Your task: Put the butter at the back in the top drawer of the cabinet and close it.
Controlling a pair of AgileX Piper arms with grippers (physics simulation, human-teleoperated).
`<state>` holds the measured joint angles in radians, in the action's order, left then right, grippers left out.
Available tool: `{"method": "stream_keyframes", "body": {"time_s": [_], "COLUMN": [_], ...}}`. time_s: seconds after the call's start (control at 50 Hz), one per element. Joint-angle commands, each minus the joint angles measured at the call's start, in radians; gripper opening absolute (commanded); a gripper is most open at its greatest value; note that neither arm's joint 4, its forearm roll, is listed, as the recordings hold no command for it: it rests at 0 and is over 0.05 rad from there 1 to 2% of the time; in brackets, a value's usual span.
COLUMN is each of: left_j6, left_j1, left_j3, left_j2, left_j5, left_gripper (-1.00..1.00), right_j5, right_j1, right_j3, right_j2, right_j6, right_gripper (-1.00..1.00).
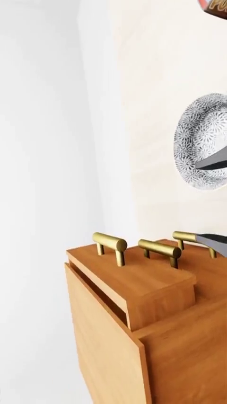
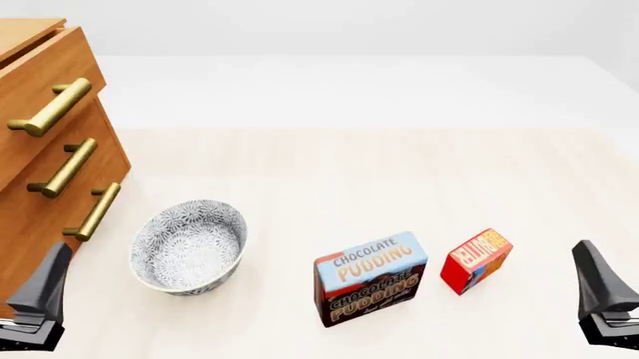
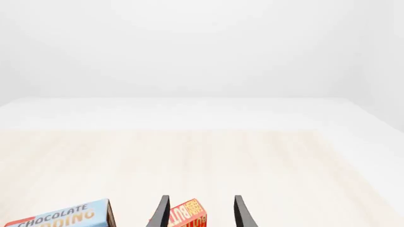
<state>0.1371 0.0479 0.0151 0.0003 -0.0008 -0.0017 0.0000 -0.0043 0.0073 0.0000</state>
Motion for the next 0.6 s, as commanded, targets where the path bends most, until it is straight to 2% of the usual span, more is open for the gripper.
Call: {"method": "stream_keyframes", "body": {"time_s": [0.02, 0.6], "left_j6": [0.007, 0.007], "left_j1": [0.001, 0.001], "left_j3": [0.0, 0.0], "left_j2": [0.0, 0.0], "left_j5": [-0.001, -0.001], "left_gripper": [1.0, 1.0], "right_j5": [0.0, 0.0], "right_j1": [0.0, 0.0], "right_j3": [0.0, 0.0], "right_j2": [0.0, 0.0], "right_j6": [0.0, 0.0], "right_gripper": [1.0, 1.0]}}
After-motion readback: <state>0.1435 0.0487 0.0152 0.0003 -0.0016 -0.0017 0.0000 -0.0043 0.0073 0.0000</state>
